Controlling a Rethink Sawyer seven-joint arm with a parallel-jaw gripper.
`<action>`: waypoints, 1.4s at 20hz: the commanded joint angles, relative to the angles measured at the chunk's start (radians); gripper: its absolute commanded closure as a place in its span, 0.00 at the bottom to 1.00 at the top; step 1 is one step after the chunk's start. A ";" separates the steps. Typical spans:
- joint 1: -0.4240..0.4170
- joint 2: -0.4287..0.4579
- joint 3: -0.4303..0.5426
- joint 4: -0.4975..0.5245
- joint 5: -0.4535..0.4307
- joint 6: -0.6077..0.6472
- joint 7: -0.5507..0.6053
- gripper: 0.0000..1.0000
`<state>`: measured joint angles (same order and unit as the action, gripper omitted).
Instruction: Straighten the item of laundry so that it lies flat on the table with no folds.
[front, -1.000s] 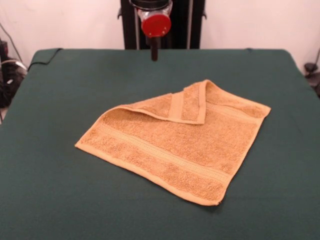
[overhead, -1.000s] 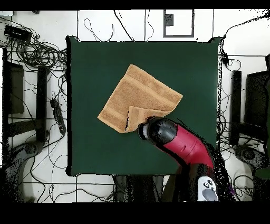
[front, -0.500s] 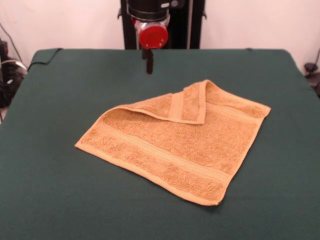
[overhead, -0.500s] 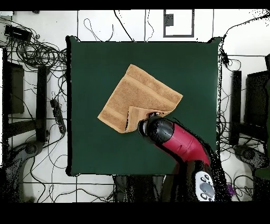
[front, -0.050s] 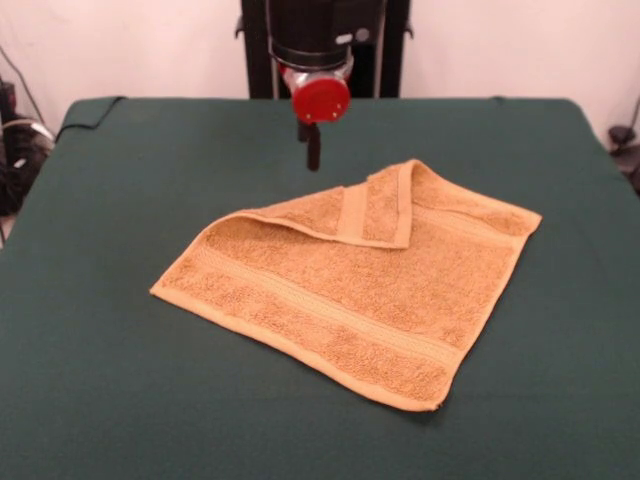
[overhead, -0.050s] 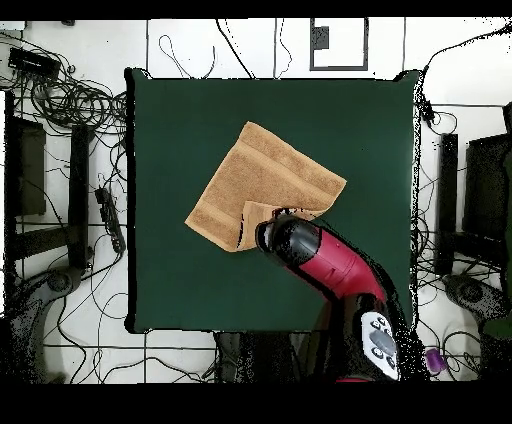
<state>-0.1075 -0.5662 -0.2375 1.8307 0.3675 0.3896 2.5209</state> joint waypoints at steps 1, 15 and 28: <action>0.023 0.071 0.155 -0.037 0.100 -0.024 0.190 0.00; 0.034 0.116 0.184 -0.082 0.176 -0.076 0.195 0.00; 0.054 0.186 0.163 -0.171 0.236 -0.102 0.219 0.00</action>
<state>-0.0966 -0.4572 -0.1791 1.7300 0.5246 0.3513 2.5209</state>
